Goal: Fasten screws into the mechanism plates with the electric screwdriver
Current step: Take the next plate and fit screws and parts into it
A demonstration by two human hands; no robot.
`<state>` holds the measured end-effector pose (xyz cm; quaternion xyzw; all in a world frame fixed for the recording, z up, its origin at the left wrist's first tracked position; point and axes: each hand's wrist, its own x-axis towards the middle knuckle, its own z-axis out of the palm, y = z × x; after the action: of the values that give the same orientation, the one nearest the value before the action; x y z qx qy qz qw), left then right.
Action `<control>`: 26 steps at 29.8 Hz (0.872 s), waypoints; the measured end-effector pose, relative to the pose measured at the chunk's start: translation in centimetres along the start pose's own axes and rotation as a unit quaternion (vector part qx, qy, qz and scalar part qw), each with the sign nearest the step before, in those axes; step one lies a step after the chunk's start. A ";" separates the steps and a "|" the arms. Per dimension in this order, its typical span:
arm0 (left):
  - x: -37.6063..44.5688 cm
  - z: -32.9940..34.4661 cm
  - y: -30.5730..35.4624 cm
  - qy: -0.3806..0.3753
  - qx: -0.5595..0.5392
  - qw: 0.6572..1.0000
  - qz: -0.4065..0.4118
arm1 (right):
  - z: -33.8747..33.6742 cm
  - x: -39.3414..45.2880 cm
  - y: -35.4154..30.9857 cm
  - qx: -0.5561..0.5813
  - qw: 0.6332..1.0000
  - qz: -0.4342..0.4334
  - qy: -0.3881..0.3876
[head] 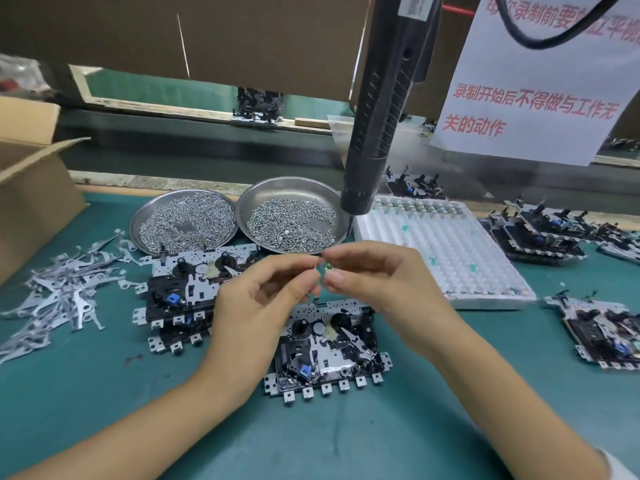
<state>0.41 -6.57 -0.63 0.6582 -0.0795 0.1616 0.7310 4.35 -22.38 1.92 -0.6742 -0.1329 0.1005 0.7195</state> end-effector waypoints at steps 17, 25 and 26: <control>0.0 -0.1 -0.8 -0.026 0.020 0.999 0.001 | 0.3 -0.6 1.2 -0.041 0.998 -0.048 0.009; 0.1 -0.5 -0.6 -0.031 0.181 0.980 0.073 | -0.2 -0.6 1.5 -0.154 0.982 -0.102 -0.024; 0.2 -0.5 -0.7 -0.033 0.186 0.979 0.077 | -0.3 -0.6 1.5 -0.159 0.981 -0.106 -0.029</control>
<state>0.73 -6.09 -1.27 0.7794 -0.1227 0.2078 0.5781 3.89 -22.74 0.33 -0.7587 -0.2390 0.0207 0.6056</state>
